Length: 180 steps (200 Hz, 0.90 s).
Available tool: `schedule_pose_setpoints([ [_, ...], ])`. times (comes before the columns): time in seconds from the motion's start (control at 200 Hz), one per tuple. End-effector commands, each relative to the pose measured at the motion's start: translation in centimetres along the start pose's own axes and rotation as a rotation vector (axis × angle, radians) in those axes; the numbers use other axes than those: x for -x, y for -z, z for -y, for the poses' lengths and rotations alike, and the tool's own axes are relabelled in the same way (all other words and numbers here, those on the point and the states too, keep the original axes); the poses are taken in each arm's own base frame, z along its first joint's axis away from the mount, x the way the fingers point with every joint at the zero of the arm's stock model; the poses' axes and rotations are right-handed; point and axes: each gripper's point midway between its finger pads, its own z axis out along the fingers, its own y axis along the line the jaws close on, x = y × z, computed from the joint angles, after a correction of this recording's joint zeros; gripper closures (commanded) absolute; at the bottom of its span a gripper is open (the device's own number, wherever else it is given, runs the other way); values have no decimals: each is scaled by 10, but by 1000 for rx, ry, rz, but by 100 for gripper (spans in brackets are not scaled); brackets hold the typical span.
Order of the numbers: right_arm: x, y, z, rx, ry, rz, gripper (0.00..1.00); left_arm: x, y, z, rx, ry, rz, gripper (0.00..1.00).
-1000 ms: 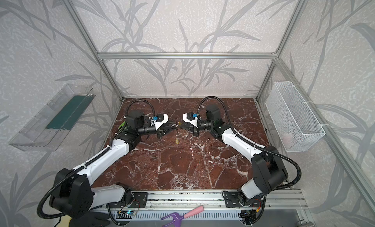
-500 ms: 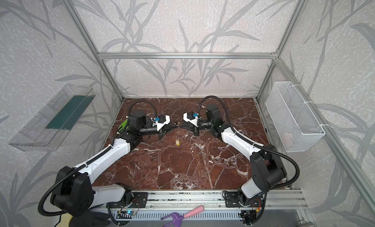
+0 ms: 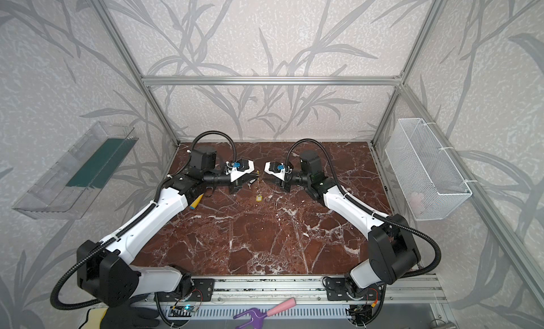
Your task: Put the keys on the keyring
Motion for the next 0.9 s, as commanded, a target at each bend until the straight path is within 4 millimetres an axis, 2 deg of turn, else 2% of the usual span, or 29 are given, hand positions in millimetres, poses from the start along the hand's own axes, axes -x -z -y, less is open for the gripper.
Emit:
schedule_pose_setpoints([
  [0.0, 10, 1, 1, -61, 102, -26, 68, -11, 1, 6, -31, -8, -116, 100],
  [0.21, 22, -1, -8, -41, 132, 27, 72, -8, 1, 4, -30, -3, -156, 100],
  [0.475, 19, -2, -14, -15, 123, 29, 79, -8, 0, 4, -24, -7, -178, 100],
  [0.895, 20, -9, -21, 39, 77, 53, 85, -2, -5, 8, -24, -44, -162, 100],
])
